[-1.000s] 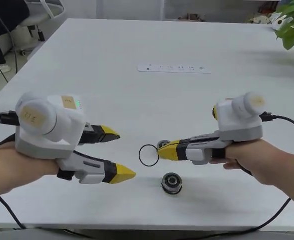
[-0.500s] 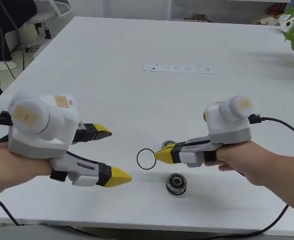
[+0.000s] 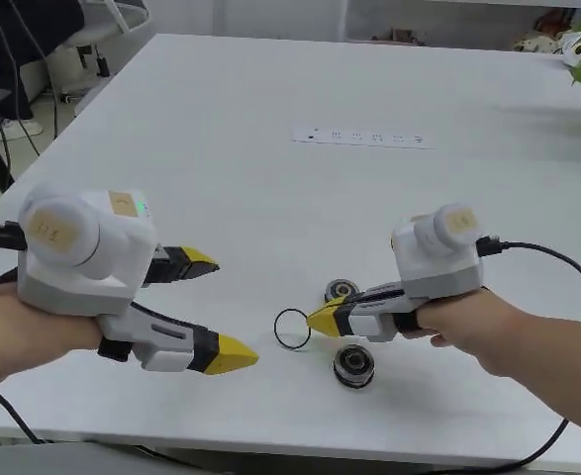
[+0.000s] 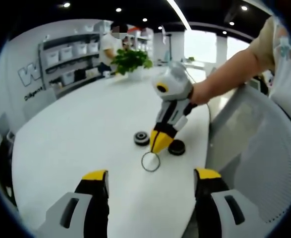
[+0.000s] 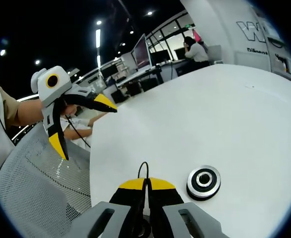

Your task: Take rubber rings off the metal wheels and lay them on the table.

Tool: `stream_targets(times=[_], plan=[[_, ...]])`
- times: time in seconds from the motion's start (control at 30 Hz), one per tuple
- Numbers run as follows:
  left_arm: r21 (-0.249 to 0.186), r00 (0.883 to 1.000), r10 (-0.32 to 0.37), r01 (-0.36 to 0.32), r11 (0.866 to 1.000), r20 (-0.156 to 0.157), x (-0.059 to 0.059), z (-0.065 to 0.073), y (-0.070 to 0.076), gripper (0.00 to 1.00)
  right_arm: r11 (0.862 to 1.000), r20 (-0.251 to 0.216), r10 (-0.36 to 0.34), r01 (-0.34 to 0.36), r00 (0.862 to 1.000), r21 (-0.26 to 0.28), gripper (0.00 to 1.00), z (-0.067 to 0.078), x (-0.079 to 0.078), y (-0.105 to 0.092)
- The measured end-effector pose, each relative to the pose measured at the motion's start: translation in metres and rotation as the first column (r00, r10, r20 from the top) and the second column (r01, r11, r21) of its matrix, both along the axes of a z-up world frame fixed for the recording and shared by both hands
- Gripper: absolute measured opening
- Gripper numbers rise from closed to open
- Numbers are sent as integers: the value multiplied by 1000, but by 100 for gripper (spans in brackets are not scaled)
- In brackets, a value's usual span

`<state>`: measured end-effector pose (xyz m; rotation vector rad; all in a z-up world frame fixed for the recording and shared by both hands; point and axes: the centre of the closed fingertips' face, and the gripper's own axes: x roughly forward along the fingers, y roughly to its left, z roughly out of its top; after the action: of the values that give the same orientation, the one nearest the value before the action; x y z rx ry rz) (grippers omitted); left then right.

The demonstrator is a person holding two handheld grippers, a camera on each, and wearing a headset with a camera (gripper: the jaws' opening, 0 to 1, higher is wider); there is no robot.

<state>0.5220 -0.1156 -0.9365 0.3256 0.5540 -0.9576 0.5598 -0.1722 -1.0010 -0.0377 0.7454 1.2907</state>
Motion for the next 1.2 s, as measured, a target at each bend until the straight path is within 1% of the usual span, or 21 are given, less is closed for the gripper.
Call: stream_targets(times=[0.1,0.2,0.37,0.6,0.7,0.8,1.0,1.2], plan=[[1,1000,3,-3,1000,-2,0,-1,1,71,1000,11,-3,3,1000,-10,1,-1,2,-1],[4,1000,5,-5,1000,-4,-1,-1,2,71,1000,28,-5,5,1000,-13,8,-1,3,0],[9,1000,0,0,1000,-7,-1,-1,0,71,1000,34,-6,6,999,-12,12,1,3,-2],[12,1000,-9,9,1000,-13,-1,-1,-3,70,1000,38,-20,19,999,14,18,12,3,-7],[12,1000,-15,16,1000,-21,0,-2,-6,70,999,42,-20,19,999,28,20,18,1,-10],[13,999,-27,27,1000,-22,0,-2,-10,70,999,56,-17,15,998,28,21,21,0,-13],[16,999,-49,49,999,-22,2,-2,-16,69,998,61,-31,27,998,55,23,30,-4,-23],[14,998,-66,66,998,-23,6,-2,-24,68,999,78,-29,25,997,47,24,30,-8,-38]])
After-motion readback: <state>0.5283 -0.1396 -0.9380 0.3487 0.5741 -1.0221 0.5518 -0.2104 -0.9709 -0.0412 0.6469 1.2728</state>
